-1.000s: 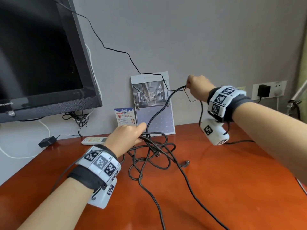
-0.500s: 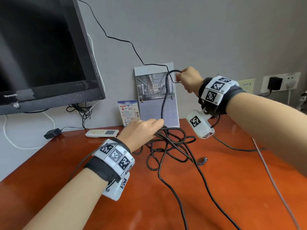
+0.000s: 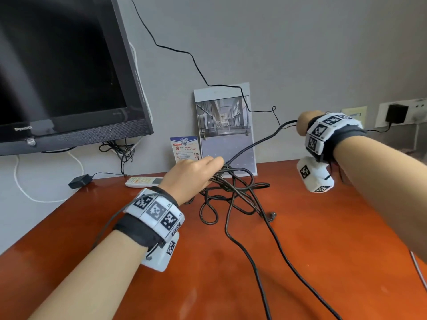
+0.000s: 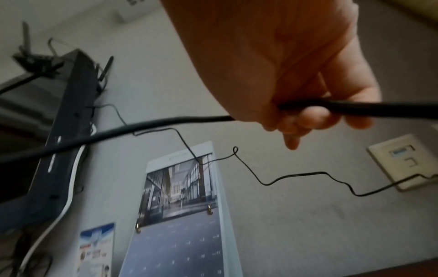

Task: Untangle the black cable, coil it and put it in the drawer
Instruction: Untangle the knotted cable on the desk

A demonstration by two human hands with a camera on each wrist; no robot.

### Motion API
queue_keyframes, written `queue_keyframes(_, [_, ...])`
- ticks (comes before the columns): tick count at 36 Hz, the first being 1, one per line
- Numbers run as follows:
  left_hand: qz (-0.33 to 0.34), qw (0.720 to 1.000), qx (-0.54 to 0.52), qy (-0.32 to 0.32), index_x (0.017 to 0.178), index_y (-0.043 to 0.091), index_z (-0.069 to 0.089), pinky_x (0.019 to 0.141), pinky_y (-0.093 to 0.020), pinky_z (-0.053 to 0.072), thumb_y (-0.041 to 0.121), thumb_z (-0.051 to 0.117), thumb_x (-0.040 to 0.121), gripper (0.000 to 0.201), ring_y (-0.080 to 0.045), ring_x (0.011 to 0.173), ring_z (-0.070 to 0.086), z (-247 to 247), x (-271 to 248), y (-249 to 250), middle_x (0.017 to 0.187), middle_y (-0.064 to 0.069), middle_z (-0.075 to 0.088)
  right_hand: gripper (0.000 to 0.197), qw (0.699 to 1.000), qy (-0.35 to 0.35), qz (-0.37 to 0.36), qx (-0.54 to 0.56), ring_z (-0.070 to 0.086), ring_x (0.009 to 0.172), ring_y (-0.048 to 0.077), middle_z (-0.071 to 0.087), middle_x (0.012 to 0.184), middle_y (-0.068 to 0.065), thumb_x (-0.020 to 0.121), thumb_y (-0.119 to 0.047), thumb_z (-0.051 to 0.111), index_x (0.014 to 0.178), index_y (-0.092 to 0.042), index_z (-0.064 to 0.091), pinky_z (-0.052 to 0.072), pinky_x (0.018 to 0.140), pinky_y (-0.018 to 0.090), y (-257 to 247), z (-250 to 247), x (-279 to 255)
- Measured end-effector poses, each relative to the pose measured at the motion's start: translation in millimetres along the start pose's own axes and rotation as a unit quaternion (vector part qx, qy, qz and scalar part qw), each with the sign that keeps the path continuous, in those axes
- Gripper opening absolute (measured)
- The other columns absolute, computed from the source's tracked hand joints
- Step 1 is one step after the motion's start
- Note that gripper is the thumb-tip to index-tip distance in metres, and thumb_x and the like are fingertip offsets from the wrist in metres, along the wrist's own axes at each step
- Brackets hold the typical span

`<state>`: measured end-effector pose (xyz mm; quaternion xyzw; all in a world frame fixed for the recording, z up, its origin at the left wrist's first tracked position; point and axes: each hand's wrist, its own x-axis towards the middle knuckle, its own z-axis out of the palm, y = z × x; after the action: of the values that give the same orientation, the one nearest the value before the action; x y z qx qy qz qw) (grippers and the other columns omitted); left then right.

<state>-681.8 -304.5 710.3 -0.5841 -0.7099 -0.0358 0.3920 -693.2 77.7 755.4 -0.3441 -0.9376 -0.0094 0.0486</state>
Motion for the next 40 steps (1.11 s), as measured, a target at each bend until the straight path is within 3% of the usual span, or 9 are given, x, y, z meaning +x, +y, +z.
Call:
queue_keyframes(3, [0.000,1.000,0.002,-0.004,0.085,0.013,0.033,0.039,-0.018,0.025,-0.011,0.082,0.036,0.073,-0.024,0.032,0.043,-1,5,3,0.052,-0.005,0.046,0.017,1.000,-0.002,-0.005,-0.014,0.061,0.080,0.032,0.059,0.077,0.010,0.069,-0.017,0.060,0.083,-0.009,0.062,0.052,0.083,0.045,-9,2,-16])
queue_keyframes(7, [0.003,1.000,-0.006,-0.017,0.088,0.013,0.034,0.036,-0.019,0.029,-0.013,0.080,0.040,0.072,-0.025,0.033,0.044,1,3,1,0.055,-0.007,0.047,0.042,0.987,-0.016,-0.158,-0.003,0.051,0.116,0.031,0.050,0.132,0.015,0.087,-0.010,0.052,0.129,-0.007,0.048,0.042,0.091,0.033,-49,-11,-95])
queue_keyframes(11, [0.008,0.999,0.006,-0.037,0.087,0.013,0.034,0.037,-0.020,0.028,-0.013,0.080,0.041,0.071,-0.024,0.035,0.046,2,2,0,0.057,-0.008,0.048,0.071,0.886,0.018,-0.448,0.120,0.024,0.138,0.024,0.027,0.150,0.008,0.083,0.005,0.051,0.145,-0.026,0.035,0.021,0.113,0.041,-84,-15,-138])
queue_keyframes(15, [0.020,1.000,0.003,-0.023,0.086,0.012,0.035,0.034,-0.026,0.038,-0.013,0.078,0.048,0.063,-0.026,0.036,0.051,0,1,2,0.059,-0.010,0.051,0.053,0.831,-0.058,-0.543,0.104,0.017,0.142,0.021,0.026,0.153,0.002,0.090,0.001,0.052,0.137,-0.023,0.048,0.012,0.115,0.039,-108,-1,-152])
queue_keyframes(21, [0.023,0.999,0.012,-0.033,0.086,0.013,0.035,0.032,-0.026,0.038,-0.012,0.077,0.051,0.060,-0.026,0.038,0.050,-3,-4,0,0.058,-0.009,0.050,0.021,0.837,-0.110,-0.519,0.132,0.060,0.087,0.016,0.071,0.105,0.009,0.088,-0.005,0.062,0.106,-0.008,0.072,0.047,0.087,0.026,-118,0,-157])
queue_keyframes(24, [0.007,0.999,0.010,-0.050,0.086,0.012,0.036,0.035,-0.022,0.032,-0.011,0.081,0.039,0.069,-0.025,0.038,0.050,-5,-7,-1,0.057,-0.006,0.050,0.020,0.853,-0.068,-0.507,0.104,0.058,0.078,0.013,0.073,0.100,0.007,0.089,-0.013,0.063,0.107,-0.009,0.072,0.039,0.063,0.009,-122,-3,-157])
queue_keyframes(30, [-0.171,0.975,-0.077,-0.115,0.100,0.006,0.047,0.053,-0.028,0.038,-0.005,0.069,0.070,0.038,-0.032,0.064,0.062,-12,-9,0,0.075,-0.014,0.064,0.011,0.752,0.302,-0.575,-0.112,0.054,0.039,0.022,0.055,0.046,0.005,0.063,-0.003,0.077,0.067,-0.010,0.070,0.030,0.043,0.019,-123,-3,-166])
queue_keyframes(37, [-0.265,0.943,-0.136,-0.151,0.108,0.011,0.055,0.072,-0.036,0.045,0.008,0.053,0.088,0.020,-0.031,0.092,0.060,-9,-1,2,0.098,-0.009,0.067,0.025,0.719,0.389,-0.551,-0.169,0.052,0.039,0.019,0.052,0.046,-0.002,0.070,-0.004,0.046,0.065,-0.011,0.069,0.031,0.034,0.017,-119,9,-153])
queue_keyframes(40, [-0.265,0.946,-0.112,-0.149,0.111,0.012,0.055,0.068,-0.033,0.042,0.006,0.053,0.088,0.024,-0.030,0.090,0.059,-10,1,0,0.097,-0.009,0.066,0.011,0.771,0.329,-0.524,-0.152,0.054,0.041,0.021,0.055,0.049,0.003,0.063,0.000,0.072,0.070,-0.007,0.068,0.029,0.039,0.019,-121,6,-152])
